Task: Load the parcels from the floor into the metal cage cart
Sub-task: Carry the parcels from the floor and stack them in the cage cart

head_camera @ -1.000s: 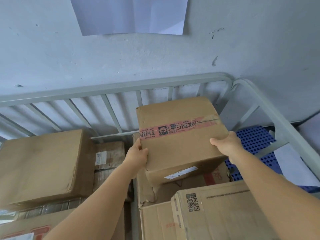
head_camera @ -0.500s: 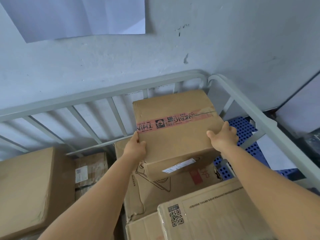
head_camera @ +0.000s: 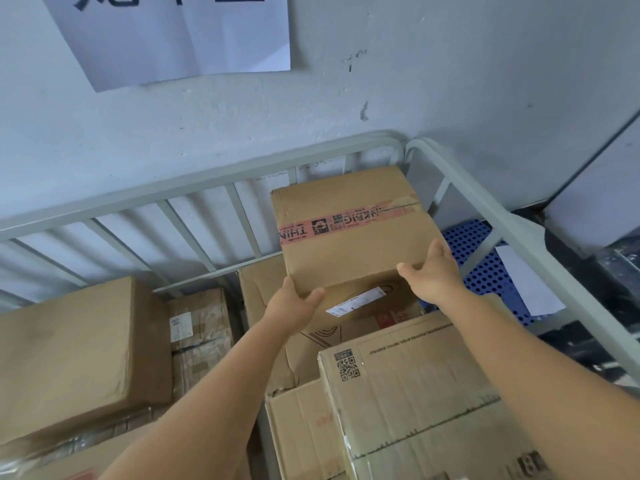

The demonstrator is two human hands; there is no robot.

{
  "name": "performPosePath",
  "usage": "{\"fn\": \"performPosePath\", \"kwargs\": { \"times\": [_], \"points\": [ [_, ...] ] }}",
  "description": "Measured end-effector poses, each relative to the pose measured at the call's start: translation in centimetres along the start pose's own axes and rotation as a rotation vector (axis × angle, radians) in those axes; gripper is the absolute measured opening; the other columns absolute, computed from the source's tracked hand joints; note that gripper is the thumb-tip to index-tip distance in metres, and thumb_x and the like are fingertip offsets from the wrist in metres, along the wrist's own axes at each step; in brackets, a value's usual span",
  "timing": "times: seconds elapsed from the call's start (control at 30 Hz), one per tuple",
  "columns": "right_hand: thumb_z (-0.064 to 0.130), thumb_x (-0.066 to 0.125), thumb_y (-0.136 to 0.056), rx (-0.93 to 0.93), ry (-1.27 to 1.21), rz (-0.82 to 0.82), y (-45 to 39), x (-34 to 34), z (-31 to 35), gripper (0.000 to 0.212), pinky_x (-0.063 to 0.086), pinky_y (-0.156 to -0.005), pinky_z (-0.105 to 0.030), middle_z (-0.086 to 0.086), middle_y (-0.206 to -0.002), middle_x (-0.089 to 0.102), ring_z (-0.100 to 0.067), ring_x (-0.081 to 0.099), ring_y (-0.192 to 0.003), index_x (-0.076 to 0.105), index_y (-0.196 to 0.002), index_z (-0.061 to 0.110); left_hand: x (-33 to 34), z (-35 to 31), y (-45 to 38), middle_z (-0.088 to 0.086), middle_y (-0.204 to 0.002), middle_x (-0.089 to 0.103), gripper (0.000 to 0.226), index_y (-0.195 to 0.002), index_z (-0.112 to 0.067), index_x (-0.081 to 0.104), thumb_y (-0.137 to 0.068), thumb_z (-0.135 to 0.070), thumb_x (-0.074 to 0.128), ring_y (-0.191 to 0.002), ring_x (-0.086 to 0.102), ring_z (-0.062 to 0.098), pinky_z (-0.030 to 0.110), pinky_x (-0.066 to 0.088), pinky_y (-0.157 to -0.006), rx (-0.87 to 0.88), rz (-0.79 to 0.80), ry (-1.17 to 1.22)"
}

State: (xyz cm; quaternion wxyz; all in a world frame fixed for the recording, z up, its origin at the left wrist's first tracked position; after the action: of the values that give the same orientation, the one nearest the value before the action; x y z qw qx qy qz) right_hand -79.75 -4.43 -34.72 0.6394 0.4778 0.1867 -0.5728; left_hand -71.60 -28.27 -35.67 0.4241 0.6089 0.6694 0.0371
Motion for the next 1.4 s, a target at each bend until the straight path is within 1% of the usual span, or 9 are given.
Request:
{"fn": "performPosePath", "kwargs": {
  "times": [0.13, 0.27, 0.4, 0.53, 0.67, 0.93, 1.13, 1.23, 1.4],
  "points": [
    [0.047, 0.058, -0.093, -0.045, 0.071, 0.013, 5.0, -0.8, -1.6, 0.091, 0.021, -0.118, -0.046, -0.009, -0.163, 0.01, -0.029, 0.01, -0.149, 0.005, -0.155, 0.008, 1.3, -0.2, 5.0, 0.004, -0.149, 0.04, 0.075, -0.149, -0.014, 0.031, -0.089, -0.052, 0.056, -0.134, 0.04, 0.024, 0.036, 0.034, -0.107, 0.059, 0.121, -0.1],
    [0.054, 0.058, -0.089, 0.045, 0.174, -0.016, 10.1, -2.4, -5.5, 0.095, 0.022, -0.117, -0.049, -0.007, -0.162, 0.013, -0.029, 0.014, -0.148, 0.006, -0.157, 0.015, 3.2, 0.8, 8.7, 0.003, -0.142, 0.049, 0.069, -0.147, -0.015, 0.034, -0.088, -0.038, 0.064, -0.127, 0.048, 0.023, 0.027, 0.038, -0.101, 0.087, 0.159, -0.106],
    [0.06, 0.064, -0.081, 0.208, 0.228, -0.065, 14.2, -3.7, -10.4, 0.099, 0.026, -0.113, -0.054, -0.008, -0.158, 0.021, -0.033, 0.023, -0.143, 0.014, -0.154, 0.016, 5.2, 3.2, 11.7, 0.001, -0.14, 0.05, 0.09, -0.153, -0.025, 0.013, -0.084, -0.029, 0.07, -0.117, 0.056, 0.024, 0.04, 0.049, -0.097, 0.005, 0.112, 0.1],
    [0.058, 0.072, -0.075, 0.306, 0.083, -0.059, 16.8, -3.7, -14.5, 0.107, 0.03, -0.112, -0.053, -0.013, -0.154, 0.026, -0.038, 0.027, -0.139, 0.014, -0.153, 0.013, 7.1, 5.3, 14.5, 0.002, -0.122, 0.058, 0.069, -0.142, -0.026, 0.026, -0.086, -0.03, 0.066, -0.1, 0.06, 0.025, 0.046, 0.056, -0.083, -0.108, 0.115, 0.219],
    [0.055, 0.075, -0.074, 0.336, 0.006, -0.057, 18.8, -3.7, -16.0, 0.11, 0.032, -0.111, -0.053, -0.014, -0.153, 0.025, -0.039, 0.028, -0.138, 0.012, -0.154, 0.015, 8.5, 6.1, 17.2, 0.0, -0.115, 0.053, 0.056, -0.142, -0.029, 0.03, -0.094, -0.028, 0.057, -0.098, 0.057, 0.024, 0.037, 0.057, -0.067, -0.165, 0.168, 0.267],
    [0.051, 0.083, -0.061, 0.28, -0.114, -0.03, 21.3, -0.9, -15.4, 0.087, 0.045, -0.098, -0.054, -0.01, -0.132, 0.038, -0.034, 0.048, -0.116, 0.044, -0.132, 0.018, 6.9, 9.8, 18.9, 0.004, -0.125, 0.056, 0.054, -0.142, -0.033, 0.028, -0.095, -0.022, 0.053, -0.106, 0.06, 0.03, 0.052, 0.054, -0.088, -0.197, 0.115, 0.378],
    [0.038, 0.081, -0.07, 0.17, -0.129, 0.059, 22.7, 2.2, -11.2, 0.072, 0.047, -0.094, -0.049, -0.009, -0.131, 0.041, -0.03, 0.05, -0.112, 0.047, -0.13, 0.018, 2.2, 12.9, 20.3, 0.004, -0.113, 0.059, 0.038, -0.131, -0.031, 0.038, -0.097, -0.016, 0.048, -0.095, 0.063, 0.029, 0.05, 0.057, -0.08, -0.204, 0.004, 0.434],
    [0.037, 0.081, -0.069, 0.132, -0.149, 0.109, 23.1, 4.1, -8.9, 0.073, 0.049, -0.093, -0.049, -0.006, -0.13, 0.046, -0.029, 0.053, -0.113, 0.048, -0.131, 0.017, -0.3, 14.8, 19.8, 0.005, -0.123, 0.057, 0.052, -0.143, -0.031, 0.031, -0.095, -0.019, 0.048, -0.097, 0.062, 0.029, 0.05, 0.057, -0.082, -0.2, -0.065, 0.417],
    [0.04, 0.081, -0.068, 0.04, -0.124, 0.159, 22.7, 7.1, -4.3, 0.088, 0.044, -0.102, -0.051, -0.009, -0.143, 0.037, -0.031, 0.047, -0.125, 0.04, -0.143, 0.017, -4.3, 18.2, 19.0, 0.003, -0.12, 0.06, 0.051, -0.14, -0.034, 0.033, -0.093, -0.024, 0.047, -0.097, 0.064, 0.029, 0.05, 0.057, -0.082, -0.238, -0.198, 0.433]
  ]
}}
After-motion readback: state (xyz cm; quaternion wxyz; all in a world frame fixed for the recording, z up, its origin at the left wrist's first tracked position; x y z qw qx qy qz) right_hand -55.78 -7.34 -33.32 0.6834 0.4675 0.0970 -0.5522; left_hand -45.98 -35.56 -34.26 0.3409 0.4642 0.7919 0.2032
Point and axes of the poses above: each hand's wrist, its own y-axis away from the middle knuckle, its own x-axis out of the palm, z = x × y, the point moved 3 cm from there along -y, towards the middle knuckle
